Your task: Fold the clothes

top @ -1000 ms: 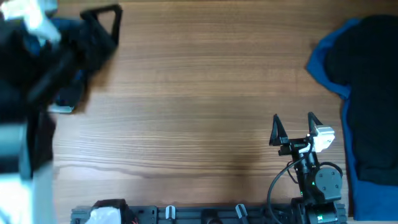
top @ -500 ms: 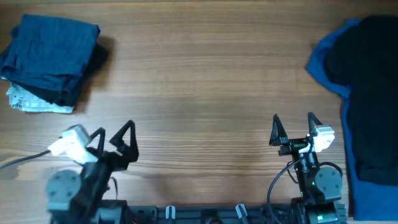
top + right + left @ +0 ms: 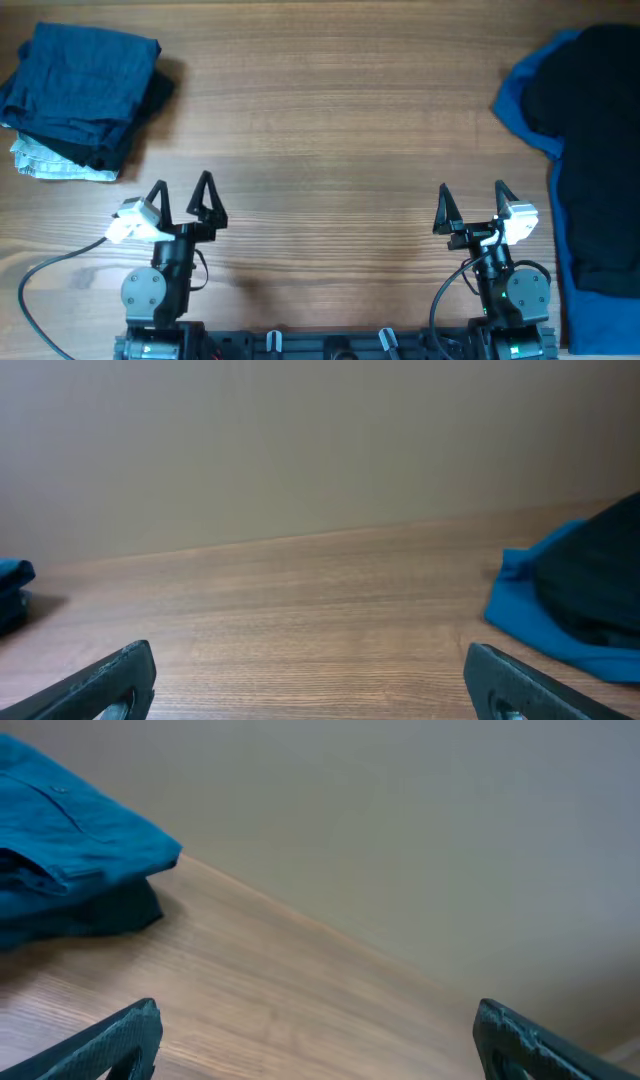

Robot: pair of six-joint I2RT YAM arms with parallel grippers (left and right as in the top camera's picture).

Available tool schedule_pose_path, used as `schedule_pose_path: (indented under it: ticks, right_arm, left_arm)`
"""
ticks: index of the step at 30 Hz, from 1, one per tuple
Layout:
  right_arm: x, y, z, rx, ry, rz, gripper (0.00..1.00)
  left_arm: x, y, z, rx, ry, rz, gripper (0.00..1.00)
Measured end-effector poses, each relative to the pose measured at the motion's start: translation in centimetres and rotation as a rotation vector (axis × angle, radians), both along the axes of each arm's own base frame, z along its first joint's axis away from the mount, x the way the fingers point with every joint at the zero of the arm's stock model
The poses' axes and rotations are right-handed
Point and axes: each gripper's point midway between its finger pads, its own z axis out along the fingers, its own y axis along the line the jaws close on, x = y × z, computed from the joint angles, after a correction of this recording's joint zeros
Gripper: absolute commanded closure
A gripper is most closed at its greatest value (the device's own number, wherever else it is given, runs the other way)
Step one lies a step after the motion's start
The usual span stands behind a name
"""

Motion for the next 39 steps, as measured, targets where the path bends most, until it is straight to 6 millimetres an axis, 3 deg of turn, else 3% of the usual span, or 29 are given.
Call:
schedule_pose_path:
  ticks: [12, 18, 25, 39]
  right_arm:
    - [0.0, 0.0, 0.0, 0.000, 0.000, 0.000, 0.00]
    - [0.0, 0.0, 0.0, 0.000, 0.000, 0.000, 0.00]
    - [0.0, 0.0, 0.0, 0.000, 0.000, 0.000, 0.00]
    - [0.0, 0.0, 0.0, 0.000, 0.000, 0.000, 0.00]
  left_arm:
    - [-0.6, 0.5, -2.6, 0.115, 0.021, 0.020, 0.00]
    - [-1.0, -0.8, -4.0, 0.343, 0.053, -0.076, 0.00]
    - [-1.0, -1.3, -4.0, 0.562, 0.031, -0.105, 0.00]
    - [-1.0, -1.3, -4.0, 0.593, 0.029, -0.106, 0.00]
